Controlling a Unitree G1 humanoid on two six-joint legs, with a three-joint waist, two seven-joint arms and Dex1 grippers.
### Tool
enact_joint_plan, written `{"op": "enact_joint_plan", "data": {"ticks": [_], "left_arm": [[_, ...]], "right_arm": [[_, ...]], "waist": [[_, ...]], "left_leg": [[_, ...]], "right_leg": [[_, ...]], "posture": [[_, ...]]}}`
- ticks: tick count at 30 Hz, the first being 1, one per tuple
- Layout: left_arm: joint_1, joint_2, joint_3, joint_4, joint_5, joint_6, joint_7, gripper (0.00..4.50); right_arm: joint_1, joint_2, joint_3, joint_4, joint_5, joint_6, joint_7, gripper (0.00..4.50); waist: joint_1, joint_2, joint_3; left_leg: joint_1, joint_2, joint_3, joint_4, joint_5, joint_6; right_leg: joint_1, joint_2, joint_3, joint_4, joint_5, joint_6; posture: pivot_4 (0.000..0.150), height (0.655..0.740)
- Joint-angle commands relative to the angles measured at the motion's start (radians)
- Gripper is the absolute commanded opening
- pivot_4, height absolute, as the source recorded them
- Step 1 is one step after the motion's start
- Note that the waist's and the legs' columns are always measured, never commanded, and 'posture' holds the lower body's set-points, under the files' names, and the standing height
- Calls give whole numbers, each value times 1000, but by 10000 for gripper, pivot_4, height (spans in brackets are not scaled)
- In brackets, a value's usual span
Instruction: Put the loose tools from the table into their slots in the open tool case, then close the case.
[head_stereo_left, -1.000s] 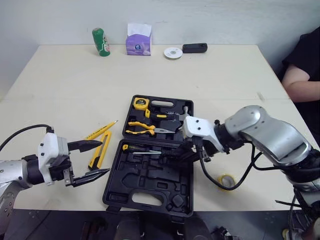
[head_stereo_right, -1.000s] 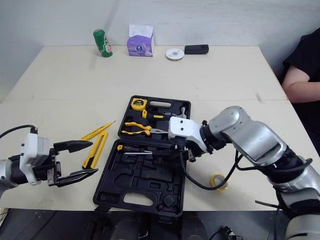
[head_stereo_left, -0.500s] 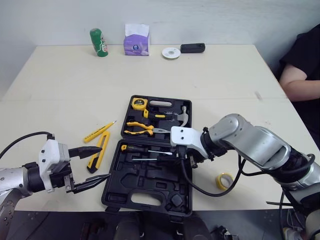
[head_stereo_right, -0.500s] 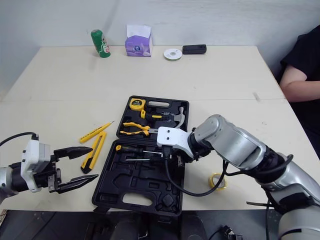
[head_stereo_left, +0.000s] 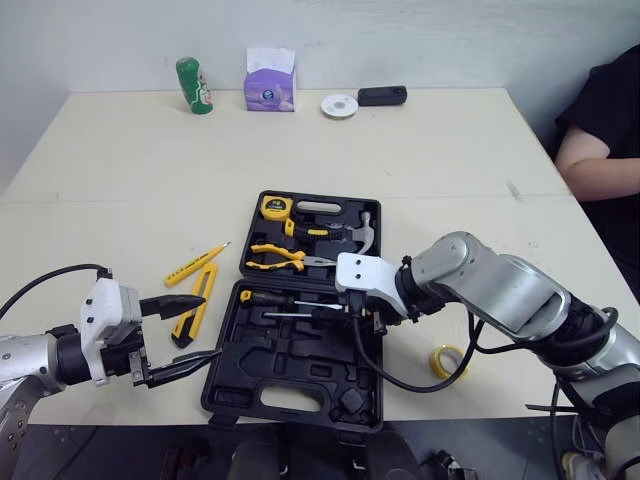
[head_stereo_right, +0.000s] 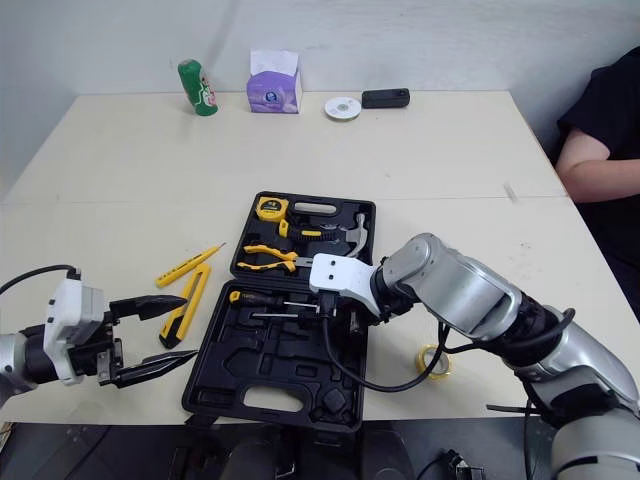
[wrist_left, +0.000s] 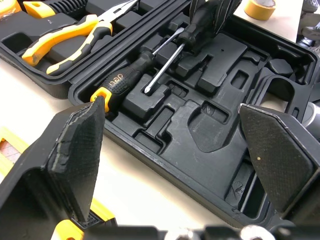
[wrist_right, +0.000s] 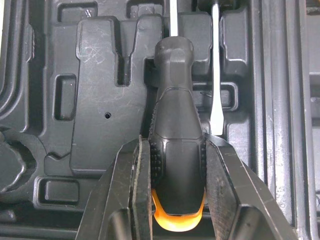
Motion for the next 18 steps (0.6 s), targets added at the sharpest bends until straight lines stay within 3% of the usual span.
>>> {"op": "enact_joint_plan", "data": {"ticks": [1, 10, 11, 13, 16, 18], "left_arm": [[4, 9, 23, -37, -20, 2, -1, 45000], [6, -1, 18, -54, -18, 7, 10, 45000], [5, -2, 16, -55, -18, 7, 12, 45000], [4, -4, 13, -56, -18, 6, 15, 45000], [5, -5, 12, -57, -19, 5, 18, 45000], [-2, -6, 11, -47, -14, -1, 22, 45000]], "right_arm": [[4, 3, 9, -29, -5, 4, -14, 10079], [6, -12, 11, -46, 5, 10, -7, 10079], [8, -11, 9, -47, 5, 9, -9, 20400], [10, -8, -2, -47, 6, 5, -14, 28396], [0, -11, -27, -42, 18, 2, -6, 44041], [-4, -35, -43, -43, 31, -3, 15, 44626]], "waist": [[0, 0, 0], [0, 0, 0], [0, 0, 0], [0, 0, 0], [0, 0, 0], [0, -1, 0]], "left_leg": [[0, 0, 0, 0, 0, 0], [0, 0, 0, 0, 0, 0], [0, 0, 0, 0, 0, 0], [0, 0, 0, 0, 0, 0], [0, 0, 0, 0, 0, 0], [0, 0, 0, 0, 0, 0]], "right_leg": [[0, 0, 0, 0, 0, 0], [0, 0, 0, 0, 0, 0], [0, 0, 0, 0, 0, 0], [0, 0, 0, 0, 0, 0], [0, 0, 0, 0, 0, 0], [0, 0, 0, 1, 0, 0]], "posture": [[1500, 7400], [1500, 7400], [1500, 7400], [1500, 7400], [1500, 7400], [1500, 7400]]}}
